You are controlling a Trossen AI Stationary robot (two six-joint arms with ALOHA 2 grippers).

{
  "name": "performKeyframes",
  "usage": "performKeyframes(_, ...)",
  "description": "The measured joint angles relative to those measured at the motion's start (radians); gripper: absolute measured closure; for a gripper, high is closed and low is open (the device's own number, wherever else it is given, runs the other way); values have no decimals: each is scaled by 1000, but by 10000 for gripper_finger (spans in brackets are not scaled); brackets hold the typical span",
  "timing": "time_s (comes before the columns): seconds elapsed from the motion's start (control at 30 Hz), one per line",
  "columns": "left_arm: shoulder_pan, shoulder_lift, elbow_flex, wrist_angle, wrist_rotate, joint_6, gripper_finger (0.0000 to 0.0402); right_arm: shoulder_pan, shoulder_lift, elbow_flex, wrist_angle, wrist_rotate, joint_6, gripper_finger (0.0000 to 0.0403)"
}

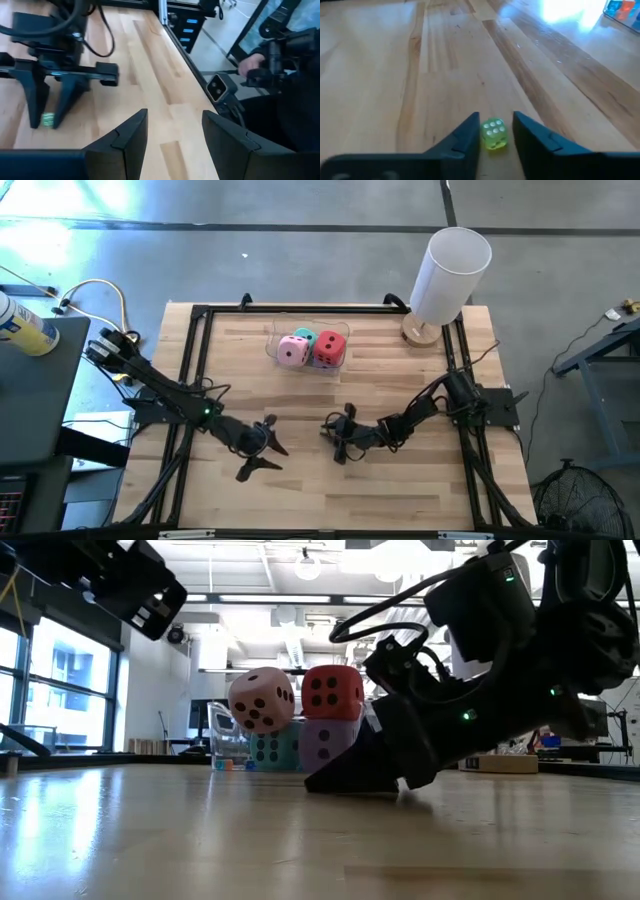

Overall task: Pick & Place Dice
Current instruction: Put the light green dice into the transparent bin

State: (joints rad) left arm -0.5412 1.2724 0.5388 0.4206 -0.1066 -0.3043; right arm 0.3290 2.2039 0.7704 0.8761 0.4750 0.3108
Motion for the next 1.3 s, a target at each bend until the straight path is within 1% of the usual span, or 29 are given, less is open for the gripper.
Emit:
performKeyframes(0.13, -24, 0, 0, 0, 0, -1, 219, 0, -2, 0, -14, -3, 3, 364)
performKeyframes(0.27, -45, 0, 0, 0, -1, 12, 220, -1, -18, -1, -21, -26, 24, 364)
performKeyframes(0.37, -49, 0, 0, 0, -20, 15, 219, -2, -71, -3, -64, -83, -20, 364)
performKeyframes(0.47, -49, 0, 0, 0, -56, 15, 219, -3, -168, -11, -133, -109, -68, 364)
performKeyframes(0.57, -49, 0, 0, 3, -78, 11, 219, -8, -290, -8, -229, -104, -74, 364)
performKeyframes(0.63, -49, -1, 1, 6, -96, 11, 220, -19, -384, -5, -299, -80, -70, 364)
performKeyframes(0.73, -39, -1, 1, 6, -131, 22, 220, -43, -487, -8, -422, -53, -82, 364)
performKeyframes(0.83, -10, -1, 1, -5, -140, 34, 221, -93, -570, -6, -438, -72, -114, 364)
performKeyframes(0.9, 13, -1, 1, -13, -136, 47, 221, -136, -602, 4, -435, -75, -140, 364)
performKeyframes(0.97, 41, -1, 1, -30, -107, 67, 221, -189, -608, 38, -477, -78, -134, 364)
performKeyframes(1.1, 117, -16, 1, -33, -83, 122, 221, -278, -606, 154, -601, -158, -133, 364)
performKeyframes(1.23, 174, -66, 1, -65, -83, 147, 221, -345, -576, 297, -801, -167, -158, 364)
performKeyframes(1.3, 192, -103, 1, -107, -82, 147, 221, -380, -555, 366, -875, -172, -159, 364)
